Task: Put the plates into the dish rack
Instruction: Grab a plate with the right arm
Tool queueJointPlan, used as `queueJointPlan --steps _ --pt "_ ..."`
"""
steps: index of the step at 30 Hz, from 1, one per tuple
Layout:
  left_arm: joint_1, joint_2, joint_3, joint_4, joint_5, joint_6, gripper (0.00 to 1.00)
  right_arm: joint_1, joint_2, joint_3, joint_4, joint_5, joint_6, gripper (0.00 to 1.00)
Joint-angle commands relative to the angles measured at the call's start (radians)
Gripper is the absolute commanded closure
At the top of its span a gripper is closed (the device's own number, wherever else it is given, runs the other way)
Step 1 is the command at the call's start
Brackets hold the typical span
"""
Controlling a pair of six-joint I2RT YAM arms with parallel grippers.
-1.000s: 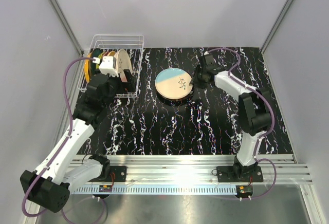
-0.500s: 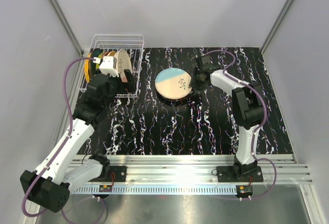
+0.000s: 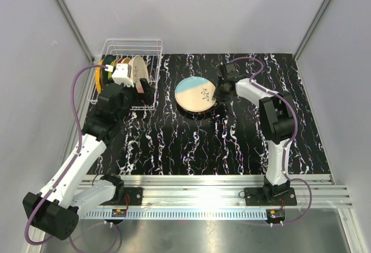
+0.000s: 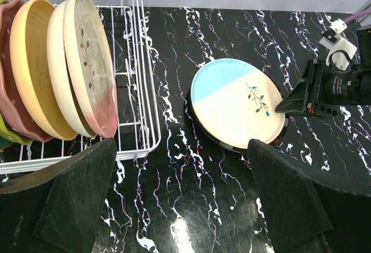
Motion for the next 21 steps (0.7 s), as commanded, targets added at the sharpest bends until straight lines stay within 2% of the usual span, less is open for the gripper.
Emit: queueJointPlan --steps 1,14,21 --pt "0.012 -0.006 0.015 0.045 0.02 -0.007 0.01 0.002 0.028 0.04 0.007 -0.013 -0.006 0.71" --pt "0.041 0.011 0.012 0.043 0.037 -0.015 0.01 0.005 -0.076 0.041 -0.077 -0.002 -0.037 0.99" --pt "0.046 0.005 0.011 0.046 0.043 -0.016 0.01 0.005 -0.154 0.015 -0.134 0.021 -0.058 1.0"
